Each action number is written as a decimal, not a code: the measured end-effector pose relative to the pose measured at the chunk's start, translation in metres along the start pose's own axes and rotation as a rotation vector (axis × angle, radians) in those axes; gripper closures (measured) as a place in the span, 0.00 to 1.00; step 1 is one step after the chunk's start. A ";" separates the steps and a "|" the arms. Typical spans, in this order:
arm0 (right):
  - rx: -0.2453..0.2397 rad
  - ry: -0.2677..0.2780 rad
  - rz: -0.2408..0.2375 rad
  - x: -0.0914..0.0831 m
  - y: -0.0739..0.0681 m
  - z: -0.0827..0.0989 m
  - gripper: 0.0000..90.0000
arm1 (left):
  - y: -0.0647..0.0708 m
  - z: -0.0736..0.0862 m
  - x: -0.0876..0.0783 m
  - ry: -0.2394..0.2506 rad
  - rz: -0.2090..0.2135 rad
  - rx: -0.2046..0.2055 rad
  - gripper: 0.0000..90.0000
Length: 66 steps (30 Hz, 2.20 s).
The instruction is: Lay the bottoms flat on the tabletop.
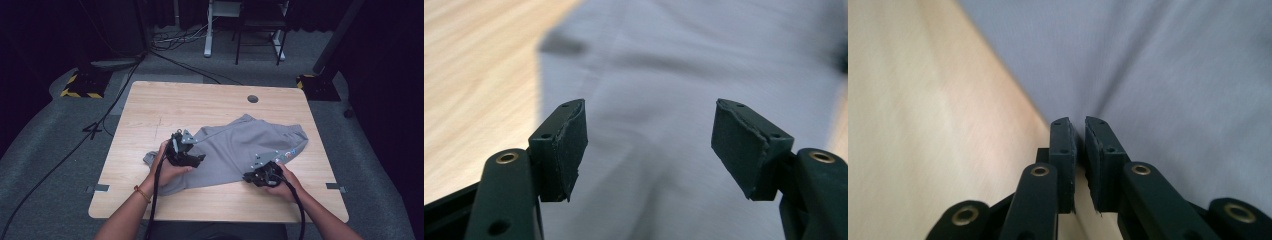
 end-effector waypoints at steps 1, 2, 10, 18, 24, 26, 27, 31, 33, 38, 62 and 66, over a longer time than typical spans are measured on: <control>-0.004 -0.019 -0.005 -0.007 -0.002 0.007 0.94 | -0.007 -0.002 0.000 -0.001 -0.013 -0.014 0.35; -0.003 -0.036 -0.016 -0.014 -0.003 0.014 0.95 | -0.012 -0.003 0.001 -0.005 -0.011 -0.036 0.34; 0.099 0.043 0.154 -0.054 0.030 0.035 0.65 | -0.047 0.002 0.021 -0.059 -0.051 -0.080 0.39; 0.044 0.119 0.079 -0.010 0.024 -0.013 0.42 | -0.053 -0.011 0.051 -0.098 0.027 -0.132 0.37; -0.016 0.081 -0.001 0.023 -0.001 -0.027 0.41 | -0.061 -0.012 0.080 -0.169 -0.028 -0.122 0.38; -0.032 0.064 -0.008 0.029 -0.006 -0.028 0.41 | -0.063 -0.010 0.086 -0.185 -0.028 -0.130 0.38; -0.036 0.055 -0.010 0.032 -0.008 -0.028 0.42 | -0.064 -0.009 0.089 -0.197 -0.042 -0.129 0.40; -0.030 0.070 -0.003 0.034 -0.008 -0.030 0.56 | -0.062 -0.012 0.094 -0.182 -0.046 -0.125 0.45; -0.033 0.072 0.018 0.033 -0.005 -0.031 0.72 | -0.058 -0.014 0.095 -0.178 -0.041 -0.087 0.53; -0.049 0.056 0.075 0.031 0.001 -0.030 0.96 | -0.049 -0.015 0.095 -0.157 0.025 -0.072 0.94; 0.165 -0.066 0.212 -0.075 0.075 0.062 0.98 | -0.076 0.061 -0.045 -0.102 -0.079 -0.071 0.99; 0.242 -0.076 0.291 -0.086 0.098 0.075 0.96 | -0.046 0.073 -0.059 -0.073 0.012 -0.068 0.99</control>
Point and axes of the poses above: each handheld gripper's, and its own axes: x roughly forward along the jaws, z roughly out of its underside, y roughly to its right, the point moved 10 cm from there along x, roughly forward along the jaws, and after that the axes turned 8 degrees about y, right-handed, at the moved point
